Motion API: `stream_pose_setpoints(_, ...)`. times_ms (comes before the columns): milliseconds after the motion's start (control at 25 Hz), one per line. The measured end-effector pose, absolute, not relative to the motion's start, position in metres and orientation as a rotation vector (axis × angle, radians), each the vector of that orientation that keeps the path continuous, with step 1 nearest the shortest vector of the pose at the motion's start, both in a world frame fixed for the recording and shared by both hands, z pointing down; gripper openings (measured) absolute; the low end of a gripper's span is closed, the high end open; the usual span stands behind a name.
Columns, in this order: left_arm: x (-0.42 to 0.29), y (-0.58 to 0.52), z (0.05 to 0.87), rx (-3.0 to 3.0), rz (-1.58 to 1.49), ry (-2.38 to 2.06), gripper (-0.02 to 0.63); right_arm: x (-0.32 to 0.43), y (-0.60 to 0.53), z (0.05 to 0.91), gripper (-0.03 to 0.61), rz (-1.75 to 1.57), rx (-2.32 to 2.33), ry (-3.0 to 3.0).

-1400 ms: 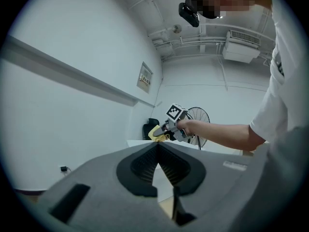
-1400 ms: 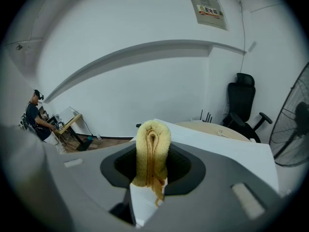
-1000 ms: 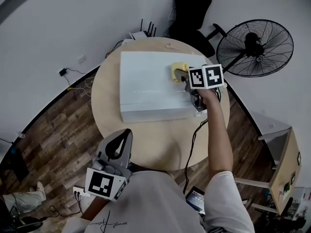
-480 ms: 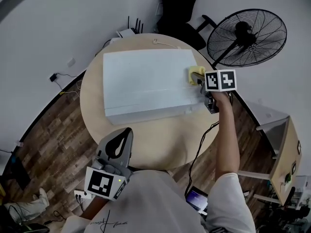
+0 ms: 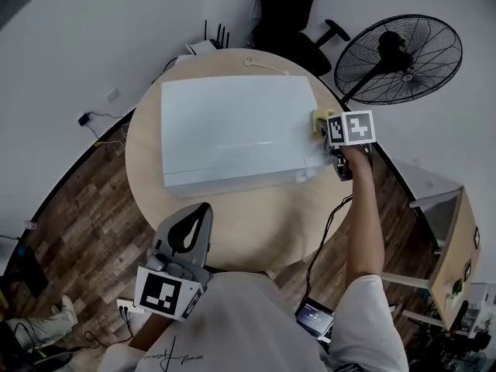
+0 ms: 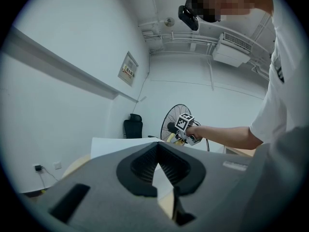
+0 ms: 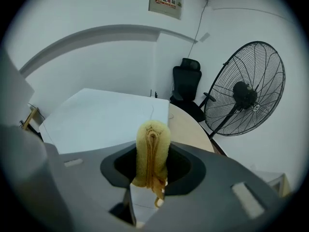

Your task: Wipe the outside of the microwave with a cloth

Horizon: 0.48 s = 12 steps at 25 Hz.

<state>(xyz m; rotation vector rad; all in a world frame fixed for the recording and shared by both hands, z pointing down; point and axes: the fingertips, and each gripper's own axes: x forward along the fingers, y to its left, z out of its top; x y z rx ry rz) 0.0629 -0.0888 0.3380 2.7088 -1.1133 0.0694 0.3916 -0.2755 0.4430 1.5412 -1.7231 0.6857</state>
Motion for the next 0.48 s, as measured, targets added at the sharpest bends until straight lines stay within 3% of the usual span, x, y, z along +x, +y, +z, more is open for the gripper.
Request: stream_pose_setpoints(480,0.028,-0.075,0.331,2.688,0.033,-1.189,-0.011,0.337,-0.280,0.440,0.133,0.661,1.501,-1.759)
